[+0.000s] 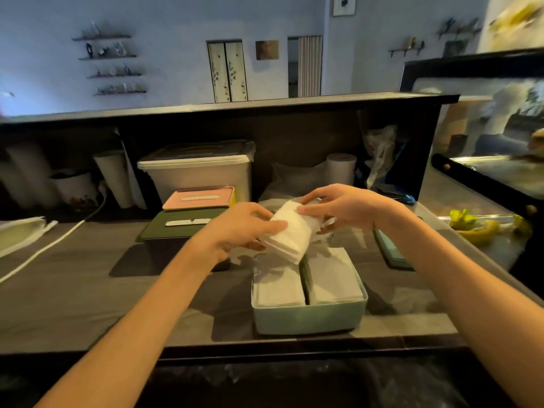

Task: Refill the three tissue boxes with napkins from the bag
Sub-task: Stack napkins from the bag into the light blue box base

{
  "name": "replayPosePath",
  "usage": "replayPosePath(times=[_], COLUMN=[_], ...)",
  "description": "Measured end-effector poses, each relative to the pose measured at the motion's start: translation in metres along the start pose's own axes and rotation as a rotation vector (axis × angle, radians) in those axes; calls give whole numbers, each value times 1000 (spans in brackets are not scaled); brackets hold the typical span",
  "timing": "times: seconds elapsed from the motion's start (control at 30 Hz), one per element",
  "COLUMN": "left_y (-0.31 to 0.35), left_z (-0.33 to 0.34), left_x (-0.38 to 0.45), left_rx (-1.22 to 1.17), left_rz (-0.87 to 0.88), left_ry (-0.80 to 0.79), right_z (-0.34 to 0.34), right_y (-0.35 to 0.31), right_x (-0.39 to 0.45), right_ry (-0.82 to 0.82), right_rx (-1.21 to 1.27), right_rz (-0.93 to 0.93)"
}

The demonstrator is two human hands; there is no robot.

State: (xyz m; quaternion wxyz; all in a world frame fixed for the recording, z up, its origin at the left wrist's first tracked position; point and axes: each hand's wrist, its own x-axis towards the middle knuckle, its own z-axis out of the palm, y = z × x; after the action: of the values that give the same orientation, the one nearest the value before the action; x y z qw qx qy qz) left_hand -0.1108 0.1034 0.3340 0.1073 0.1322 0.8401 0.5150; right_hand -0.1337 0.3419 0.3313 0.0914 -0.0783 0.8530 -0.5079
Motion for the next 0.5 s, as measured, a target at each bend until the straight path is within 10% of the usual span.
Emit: replayPosePath(times=[0.5], left_y=[-4], left_z=[68], left_x=[-25], left_rx=[277], left_rz=[54], left_ry=[-84], right_z=[-3], right_y=[22], right_x=[-46], right_ry=[131], right_rx=[-370], right_rz=[98])
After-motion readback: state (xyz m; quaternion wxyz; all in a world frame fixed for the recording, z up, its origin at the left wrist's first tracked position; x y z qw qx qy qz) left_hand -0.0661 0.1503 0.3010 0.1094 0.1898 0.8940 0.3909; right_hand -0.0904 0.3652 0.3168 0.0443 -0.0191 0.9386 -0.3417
